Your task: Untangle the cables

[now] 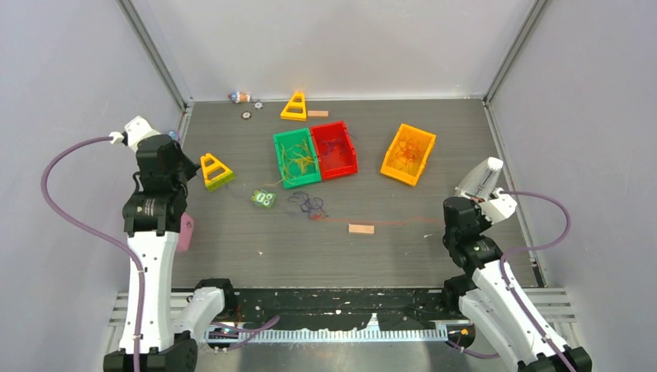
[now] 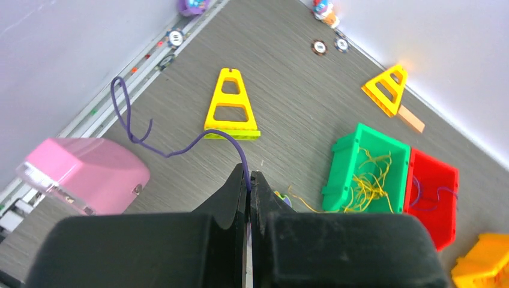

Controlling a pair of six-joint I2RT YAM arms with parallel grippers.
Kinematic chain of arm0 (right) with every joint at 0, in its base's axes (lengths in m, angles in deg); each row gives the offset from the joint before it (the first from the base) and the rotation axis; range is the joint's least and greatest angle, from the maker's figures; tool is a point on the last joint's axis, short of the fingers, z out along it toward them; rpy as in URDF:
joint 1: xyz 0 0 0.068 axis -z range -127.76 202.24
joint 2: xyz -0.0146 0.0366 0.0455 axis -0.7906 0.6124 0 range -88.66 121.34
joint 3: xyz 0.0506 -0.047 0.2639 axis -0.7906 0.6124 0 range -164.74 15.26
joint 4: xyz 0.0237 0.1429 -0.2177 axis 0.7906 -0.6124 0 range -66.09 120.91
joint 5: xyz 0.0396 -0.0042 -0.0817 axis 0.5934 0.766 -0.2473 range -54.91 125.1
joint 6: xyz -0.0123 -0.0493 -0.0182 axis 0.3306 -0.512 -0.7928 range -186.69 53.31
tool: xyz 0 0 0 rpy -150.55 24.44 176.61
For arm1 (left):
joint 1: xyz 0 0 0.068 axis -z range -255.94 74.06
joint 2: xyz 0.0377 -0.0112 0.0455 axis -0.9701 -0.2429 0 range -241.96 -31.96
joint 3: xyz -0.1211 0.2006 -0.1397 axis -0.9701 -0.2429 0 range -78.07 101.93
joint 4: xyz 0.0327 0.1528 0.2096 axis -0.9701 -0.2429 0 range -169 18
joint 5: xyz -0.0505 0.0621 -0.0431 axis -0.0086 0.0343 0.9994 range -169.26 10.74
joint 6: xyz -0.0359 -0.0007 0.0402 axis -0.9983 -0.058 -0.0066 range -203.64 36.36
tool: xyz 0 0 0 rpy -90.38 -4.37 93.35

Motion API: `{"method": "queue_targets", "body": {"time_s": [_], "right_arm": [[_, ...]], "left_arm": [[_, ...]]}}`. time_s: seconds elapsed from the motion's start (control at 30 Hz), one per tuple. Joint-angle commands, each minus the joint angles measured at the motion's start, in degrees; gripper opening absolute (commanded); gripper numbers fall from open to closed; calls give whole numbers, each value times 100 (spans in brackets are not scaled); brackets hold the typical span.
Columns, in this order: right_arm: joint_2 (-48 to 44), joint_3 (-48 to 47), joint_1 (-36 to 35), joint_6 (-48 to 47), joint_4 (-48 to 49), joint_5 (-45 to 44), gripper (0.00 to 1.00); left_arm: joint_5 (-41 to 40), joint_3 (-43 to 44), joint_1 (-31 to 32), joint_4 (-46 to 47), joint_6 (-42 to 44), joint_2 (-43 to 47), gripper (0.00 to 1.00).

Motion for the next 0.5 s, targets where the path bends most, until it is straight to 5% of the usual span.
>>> {"method": "queue_targets", "body": {"time_s": [0.0,0.27,0.33,0.4,0.43,0.47], "right_arm": [[-242,-256,219,378,-302,-650,5],[-242,-422,294,299,-365,-685,5],[-231,-460,291,-43,-216,-472,5],[-258,-476,292,-1126,566,1031,31],[-268,-479,292,-1833,767,1600,68],[-271,-451,292,-2348,1191,2722,90]], "left_arm": [[223,-185,-391,345,-426,142,0],[495,-232,-392,562,-447,287,0],[1124,-339,-391,826,-310,352,0],[2011,-569,-391,1359,-222,438,0],[2671,-693,-389,1605,-224,455,0],[3155,-786,-392,1923,-252,456,0]]}}
